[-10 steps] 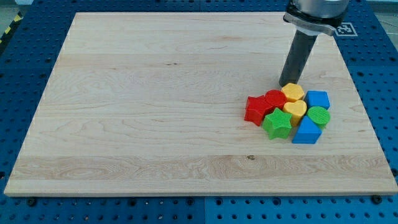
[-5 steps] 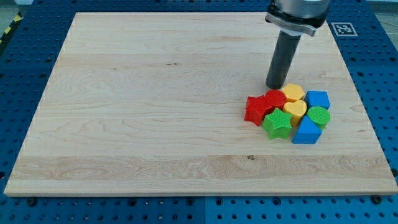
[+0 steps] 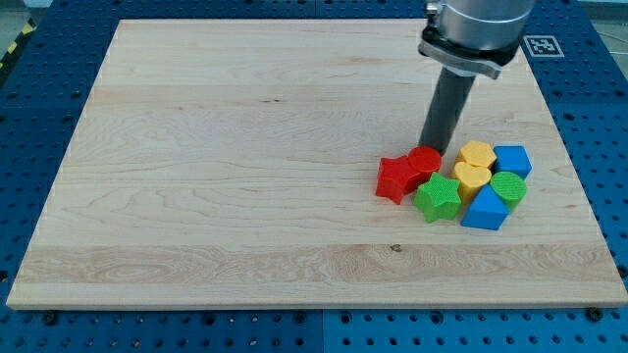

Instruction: Push the red circle in between the green star and red star

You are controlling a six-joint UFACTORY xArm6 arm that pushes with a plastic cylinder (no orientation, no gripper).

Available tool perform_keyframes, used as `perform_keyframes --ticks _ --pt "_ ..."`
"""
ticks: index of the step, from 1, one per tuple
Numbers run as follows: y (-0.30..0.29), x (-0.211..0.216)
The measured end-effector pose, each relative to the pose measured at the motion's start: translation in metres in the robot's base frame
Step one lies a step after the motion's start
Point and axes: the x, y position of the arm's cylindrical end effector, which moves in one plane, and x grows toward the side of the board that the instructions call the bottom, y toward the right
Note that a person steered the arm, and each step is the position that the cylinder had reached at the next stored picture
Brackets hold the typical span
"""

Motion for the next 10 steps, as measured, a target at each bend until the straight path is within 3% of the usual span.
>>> perform_keyframes --ticks 10 --pt "-0.040 0.037"
